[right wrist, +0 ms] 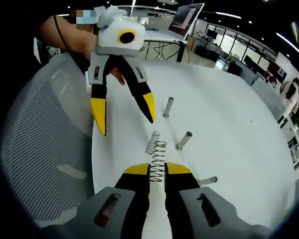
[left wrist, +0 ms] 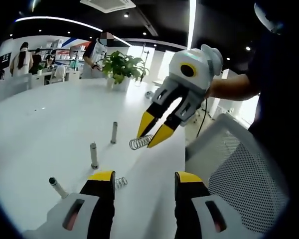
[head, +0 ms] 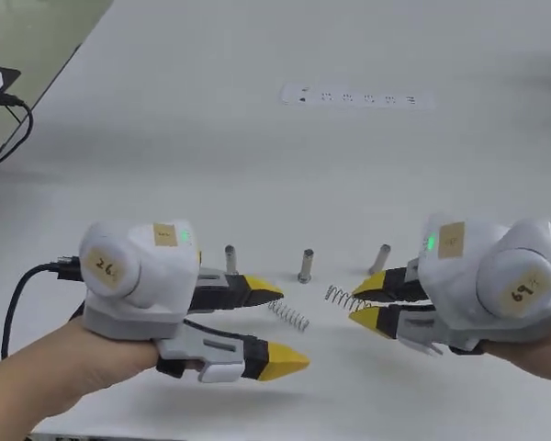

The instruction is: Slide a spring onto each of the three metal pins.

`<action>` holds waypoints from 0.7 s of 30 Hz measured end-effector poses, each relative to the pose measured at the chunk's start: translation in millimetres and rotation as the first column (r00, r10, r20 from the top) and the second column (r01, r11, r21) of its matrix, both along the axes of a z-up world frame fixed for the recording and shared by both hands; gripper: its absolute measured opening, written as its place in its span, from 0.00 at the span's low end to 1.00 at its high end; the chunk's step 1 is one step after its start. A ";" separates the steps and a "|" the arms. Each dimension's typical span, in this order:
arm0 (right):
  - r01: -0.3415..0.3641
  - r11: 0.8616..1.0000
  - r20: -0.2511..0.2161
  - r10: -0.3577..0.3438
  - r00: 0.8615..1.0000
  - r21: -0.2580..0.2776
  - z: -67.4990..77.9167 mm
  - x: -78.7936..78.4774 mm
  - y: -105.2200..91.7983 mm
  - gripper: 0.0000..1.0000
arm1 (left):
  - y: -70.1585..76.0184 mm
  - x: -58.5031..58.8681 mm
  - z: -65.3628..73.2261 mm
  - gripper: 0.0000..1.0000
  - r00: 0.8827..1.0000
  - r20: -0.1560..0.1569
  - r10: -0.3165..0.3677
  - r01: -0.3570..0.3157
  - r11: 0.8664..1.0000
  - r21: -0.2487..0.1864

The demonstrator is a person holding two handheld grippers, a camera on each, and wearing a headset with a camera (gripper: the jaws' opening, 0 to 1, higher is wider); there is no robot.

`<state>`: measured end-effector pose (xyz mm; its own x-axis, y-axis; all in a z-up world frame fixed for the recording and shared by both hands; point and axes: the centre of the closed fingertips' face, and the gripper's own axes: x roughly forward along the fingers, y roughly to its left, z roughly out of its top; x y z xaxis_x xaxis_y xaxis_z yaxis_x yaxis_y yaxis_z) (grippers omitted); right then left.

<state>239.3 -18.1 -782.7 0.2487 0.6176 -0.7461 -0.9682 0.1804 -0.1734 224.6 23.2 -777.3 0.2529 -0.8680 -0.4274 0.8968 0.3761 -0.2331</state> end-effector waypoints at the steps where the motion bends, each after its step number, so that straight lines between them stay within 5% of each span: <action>1: -0.022 1.000 0.010 0.022 1.000 -0.001 1.2 -1.5 1.5 0.08 | -2.1 2.1 2.6 0.42 1.000 0.007 -0.002 0.002 1.000 -0.003; 7: -0.094 0.995 0.035 0.094 0.995 -0.014 3.0 -7.0 6.7 0.08 | -11.4 8.6 9.6 0.38 0.999 0.038 -0.026 0.026 1.000 -0.011; 21: -0.172 0.984 0.004 0.172 0.985 0.050 7.0 -17.3 16.7 0.08 | -23.8 10.9 14.0 0.25 0.993 0.084 -0.079 0.081 0.996 -0.028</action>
